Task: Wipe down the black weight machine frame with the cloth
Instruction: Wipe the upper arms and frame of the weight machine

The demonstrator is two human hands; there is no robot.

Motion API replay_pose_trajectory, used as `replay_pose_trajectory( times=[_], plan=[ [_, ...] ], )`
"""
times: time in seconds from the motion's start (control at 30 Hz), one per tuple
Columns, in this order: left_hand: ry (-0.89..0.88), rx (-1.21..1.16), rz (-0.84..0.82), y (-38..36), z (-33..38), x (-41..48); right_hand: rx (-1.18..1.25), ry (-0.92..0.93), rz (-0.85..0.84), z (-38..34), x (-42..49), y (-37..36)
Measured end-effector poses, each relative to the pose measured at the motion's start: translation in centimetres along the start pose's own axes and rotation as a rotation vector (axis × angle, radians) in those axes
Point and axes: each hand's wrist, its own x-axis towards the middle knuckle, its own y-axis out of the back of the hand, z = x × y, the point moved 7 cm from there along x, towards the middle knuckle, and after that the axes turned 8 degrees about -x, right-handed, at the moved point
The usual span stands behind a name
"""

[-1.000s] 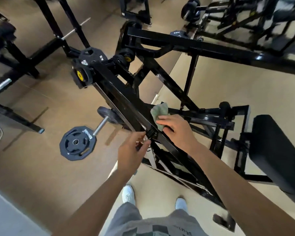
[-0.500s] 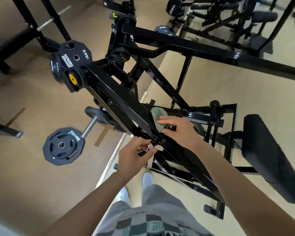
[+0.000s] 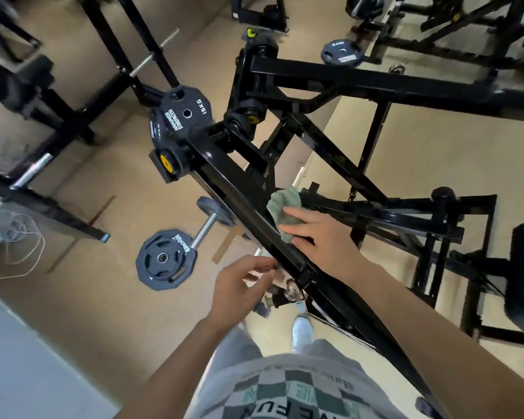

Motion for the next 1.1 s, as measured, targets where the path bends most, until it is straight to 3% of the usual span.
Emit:
replay_pose_trajectory(
  times=[0.23,0.37,0.53,0.87,1.1],
  plan=[
    [-0.208,0.348,0.343,9.8,2.0,7.3,-0.086,-0.037,0.056,-1.5,5.9,-1.1],
    [-0.21,0.434,0.515,14.7,2.7,11.9,-0.107,-0.033,0.089,-2.6,9.4,-1.6],
    [-0.18,0.47,0.456,17.8,0.7,16.6,-0.092,-0.002,0.072,-5.2,14.2,-3.3],
    [-0.335,0.486,0.418,19.3,-0.9,18.0,-0.035,-0.076,-0.011,-7.4,25.2,-4.7],
    [-0.375,0.492,0.437,19.4,-0.8,18.0,0.061,-0.128,-0.083,-7.3,26.3,-3.7]
  ],
)
